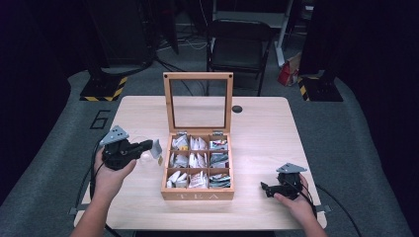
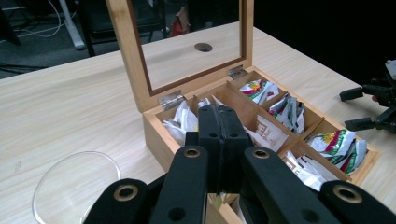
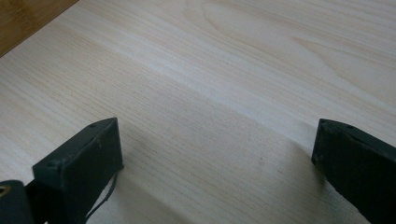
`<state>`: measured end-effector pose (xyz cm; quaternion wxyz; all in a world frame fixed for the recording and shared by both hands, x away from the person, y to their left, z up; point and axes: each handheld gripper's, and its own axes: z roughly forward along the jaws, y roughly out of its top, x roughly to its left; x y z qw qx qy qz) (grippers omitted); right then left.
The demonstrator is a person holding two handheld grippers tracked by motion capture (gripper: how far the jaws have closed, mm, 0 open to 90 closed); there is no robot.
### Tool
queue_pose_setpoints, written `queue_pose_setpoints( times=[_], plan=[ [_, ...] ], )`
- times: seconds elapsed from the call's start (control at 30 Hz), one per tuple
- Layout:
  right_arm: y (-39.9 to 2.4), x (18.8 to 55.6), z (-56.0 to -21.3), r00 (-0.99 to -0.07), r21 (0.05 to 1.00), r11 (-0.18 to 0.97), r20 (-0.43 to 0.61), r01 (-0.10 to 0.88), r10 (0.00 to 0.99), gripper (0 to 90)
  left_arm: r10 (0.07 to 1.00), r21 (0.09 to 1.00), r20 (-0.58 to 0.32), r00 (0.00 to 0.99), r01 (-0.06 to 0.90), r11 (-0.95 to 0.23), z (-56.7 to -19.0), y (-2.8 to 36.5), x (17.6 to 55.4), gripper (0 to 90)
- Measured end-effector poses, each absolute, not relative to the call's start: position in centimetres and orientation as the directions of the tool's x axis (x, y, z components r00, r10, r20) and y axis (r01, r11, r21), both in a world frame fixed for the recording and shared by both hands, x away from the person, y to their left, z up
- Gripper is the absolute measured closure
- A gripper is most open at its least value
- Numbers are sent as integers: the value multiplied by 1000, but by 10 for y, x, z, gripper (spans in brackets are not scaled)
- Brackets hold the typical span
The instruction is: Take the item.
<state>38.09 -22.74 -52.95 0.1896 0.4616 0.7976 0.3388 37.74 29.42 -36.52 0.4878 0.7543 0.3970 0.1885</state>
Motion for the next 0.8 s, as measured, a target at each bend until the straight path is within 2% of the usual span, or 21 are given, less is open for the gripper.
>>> queue_pose_setpoints(
  times=[0.8],
  plan=[
    [-227,381,-530,-502,716,343,12,608,864,9,838,882,-91,538,434,-182,-358,320,394,900]
  ],
)
